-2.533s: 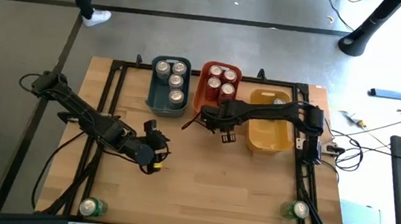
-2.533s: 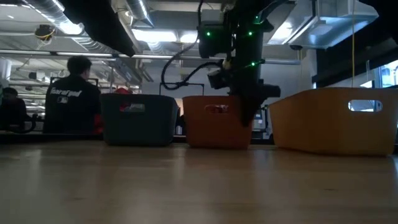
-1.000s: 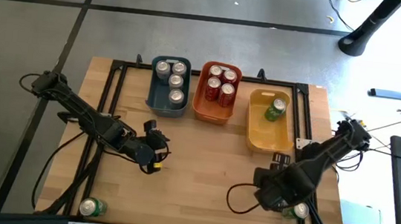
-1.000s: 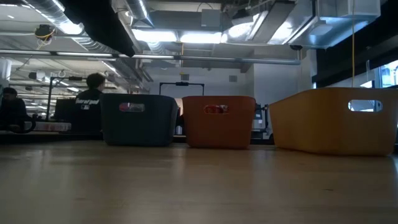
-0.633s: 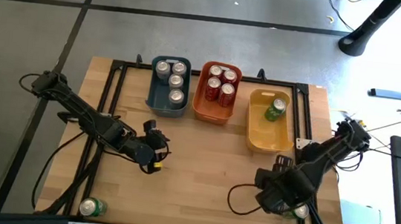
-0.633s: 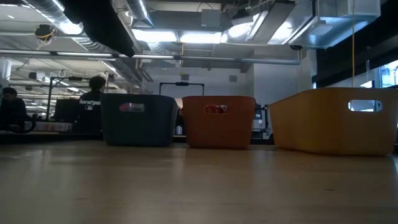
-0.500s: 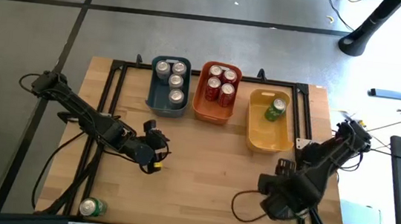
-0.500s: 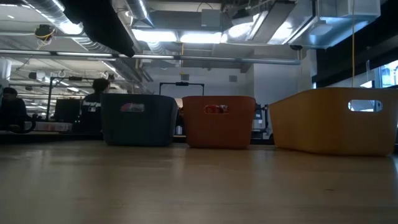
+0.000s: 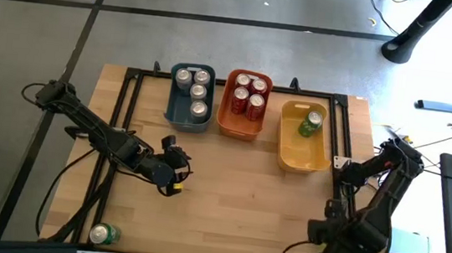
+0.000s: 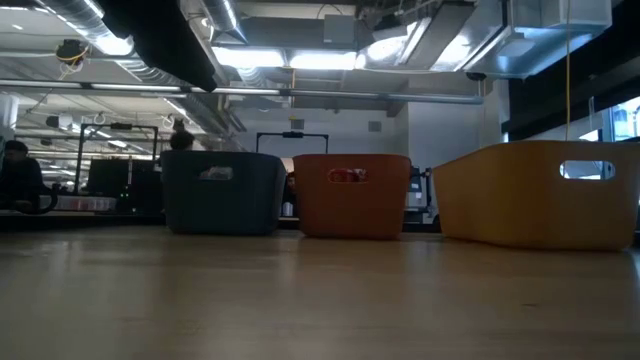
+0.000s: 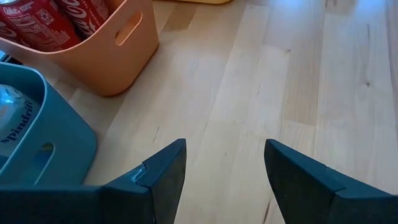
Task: Sort soda cans
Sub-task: Put the bottom right green soda can into the yellow bin
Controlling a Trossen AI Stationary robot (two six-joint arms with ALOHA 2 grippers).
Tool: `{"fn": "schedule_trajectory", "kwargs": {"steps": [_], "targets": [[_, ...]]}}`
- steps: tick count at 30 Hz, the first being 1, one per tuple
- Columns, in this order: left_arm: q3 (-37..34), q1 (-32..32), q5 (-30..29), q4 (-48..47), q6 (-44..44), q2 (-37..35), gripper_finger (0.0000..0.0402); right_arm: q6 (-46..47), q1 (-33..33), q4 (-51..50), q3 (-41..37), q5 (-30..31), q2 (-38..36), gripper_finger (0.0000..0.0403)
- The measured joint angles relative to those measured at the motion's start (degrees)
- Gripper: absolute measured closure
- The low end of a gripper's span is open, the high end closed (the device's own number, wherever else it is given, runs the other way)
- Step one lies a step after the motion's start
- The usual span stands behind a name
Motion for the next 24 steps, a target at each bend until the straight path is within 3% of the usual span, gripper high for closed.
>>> {"fn": "schedule_trajectory", "kwargs": {"steps": [4, 12, 22, 24], "targets": [[0.0, 0.0, -0.02, 0.0, 0.28, 0.0, 0.0194, 1.74, 0.0, 7.53, 0.1, 3.18, 0.02, 0.0042], [0.0, 0.04, -0.02, -0.02, 0.03, 0.0, 0.0194, 3.73, 2.59, -3.09, 0.11, 0.89, 0.0, 0.0042], [0.0, 0.04, -0.02, -0.02, 0.3, 0.0, 0.0194, 12.72, 8.23, -2.86, -1.06, 3.4, -0.04, 0.0042], [0.0, 0.04, -0.02, -0.02, 0.32, 0.0, 0.0194, 13.04, 8.32, -2.73, -3.19, 1.4, 0.0, 0.0042]]}}
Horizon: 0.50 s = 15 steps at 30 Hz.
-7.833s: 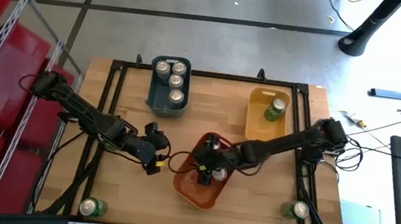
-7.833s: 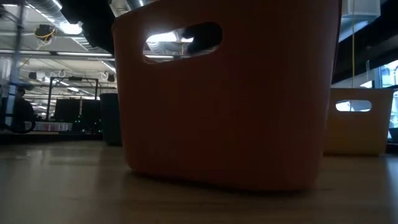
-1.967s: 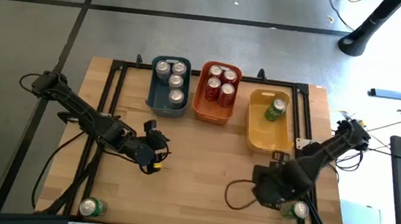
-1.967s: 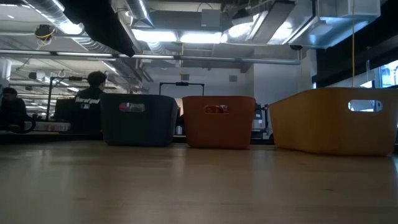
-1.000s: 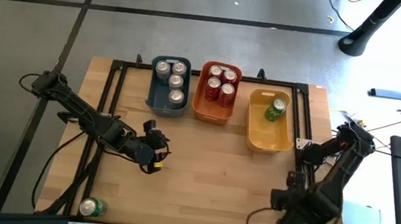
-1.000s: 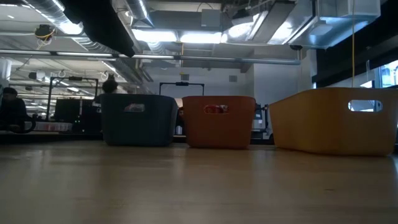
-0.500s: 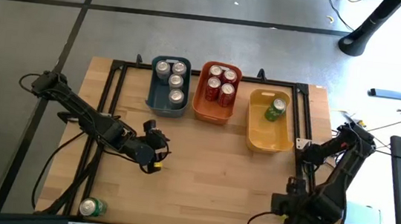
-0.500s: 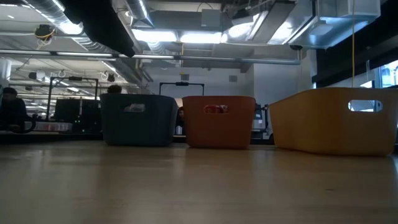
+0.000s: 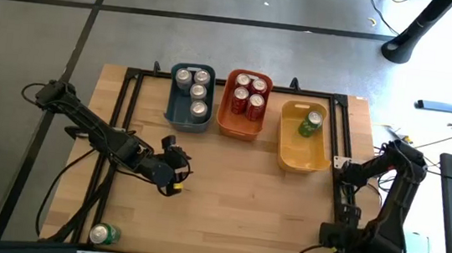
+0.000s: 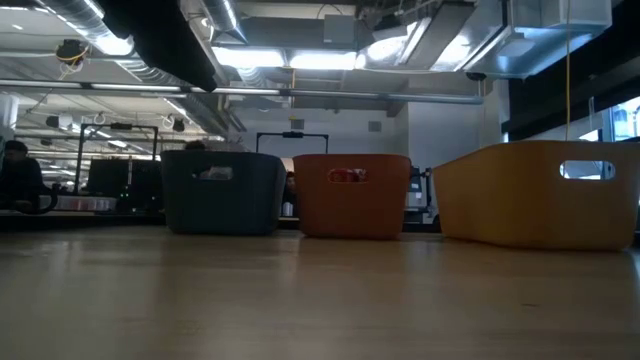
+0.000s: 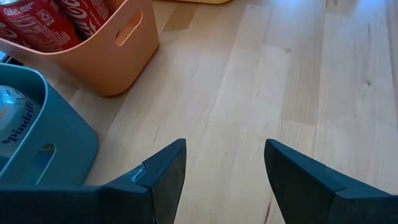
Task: Sort soda cans
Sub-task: Put the bottom right green soda can into the yellow bin
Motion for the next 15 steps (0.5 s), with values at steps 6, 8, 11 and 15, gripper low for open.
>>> {"fn": "schedule_trajectory", "kwargs": {"steps": [6, 8, 11, 15], "targets": [[0.0, -0.11, 0.0, 0.0, 0.01, 0.0, 0.0194, -0.47, 0.35, 0.83, -5.57, -1.45, 0.04, 0.0042], [0.0, -0.11, 0.0, -0.02, -0.16, 0.0, 0.0194, -1.74, 0.41, 2.67, -6.79, -1.68, 0.04, 0.0042], [0.0, -0.11, 0.0, -0.02, -0.24, 0.0, 0.0194, -2.6, 1.69, 6.11, -8.93, -3.74, 0.04, 0.0042], [0.0, -0.11, 0.0, 0.0, -0.35, 0.0, 0.0194, -1.11, 2.28, 9.44, -11.8, -4.59, 0.06, 0.0042]]}}
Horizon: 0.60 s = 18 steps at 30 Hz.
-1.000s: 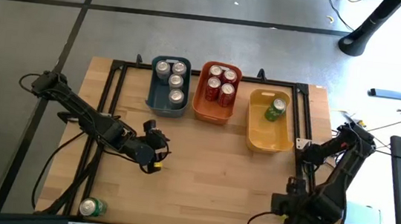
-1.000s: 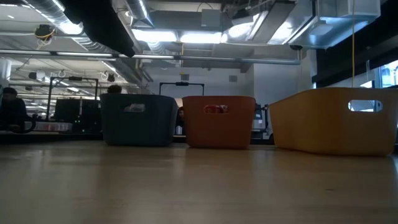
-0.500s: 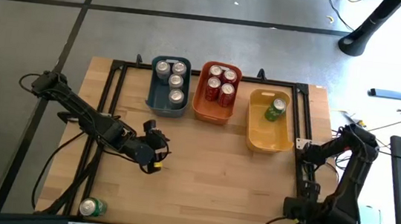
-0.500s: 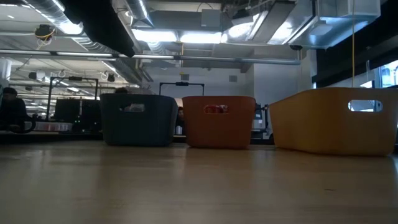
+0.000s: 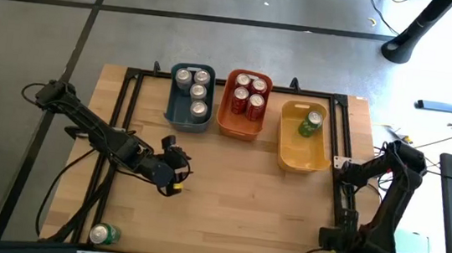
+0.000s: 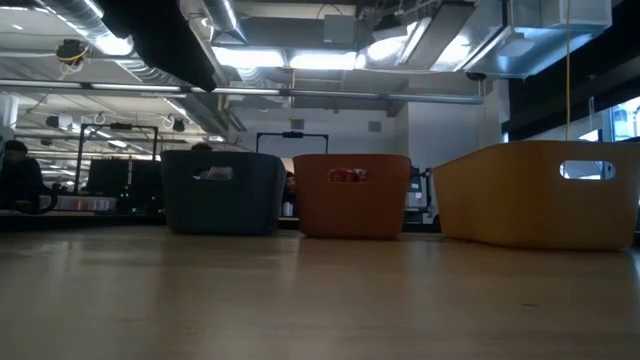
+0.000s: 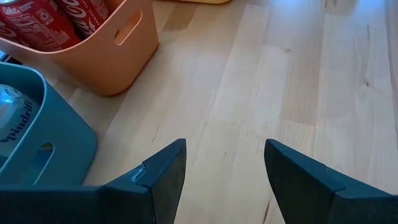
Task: Sort soda cans
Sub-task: Put the bottom right green soda can into the yellow bin
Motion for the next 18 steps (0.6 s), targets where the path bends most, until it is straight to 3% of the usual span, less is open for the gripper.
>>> {"fn": "schedule_trajectory", "kwargs": {"steps": [18], "targets": [[0.0, 0.0, 0.0, 0.02, -0.11, 0.0, 0.0194, 3.07, 0.5, 13.01, -8.44, -0.37, 0.01, 0.0043]]}}
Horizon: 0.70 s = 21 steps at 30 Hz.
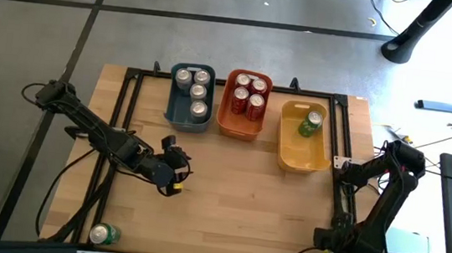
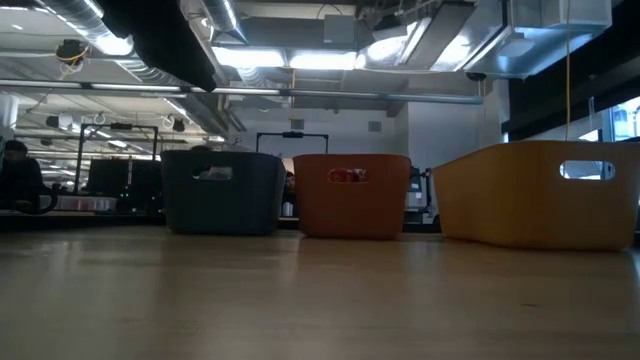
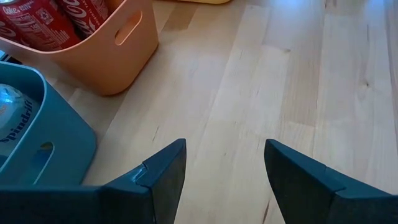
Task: Sort soda cans
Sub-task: Put the bottom right green soda can into the yellow bin
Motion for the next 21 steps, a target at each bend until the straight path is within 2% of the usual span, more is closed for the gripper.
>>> {"fn": "schedule_trajectory", "kwargs": {"steps": [9, 16, 21], "targets": [[0.0, 0.04, 0.0, 0.0, 0.09, 0.0, 0.0194, -1.15, 0.0, 0.16, -0.18, 0.51, 0.24, 0.0047], [0.0, 0.04, 0.02, -0.04, 0.09, 0.0, 0.0194, -1.2, -0.23, -0.32, -0.07, -0.98, 0.24, 0.0112], [0.0, 0.04, 0.0, 0.0, 0.09, 0.0, 0.0194, -0.04, -4.47, -0.83, 0.98, -0.71, 0.33, 0.0114]]}}
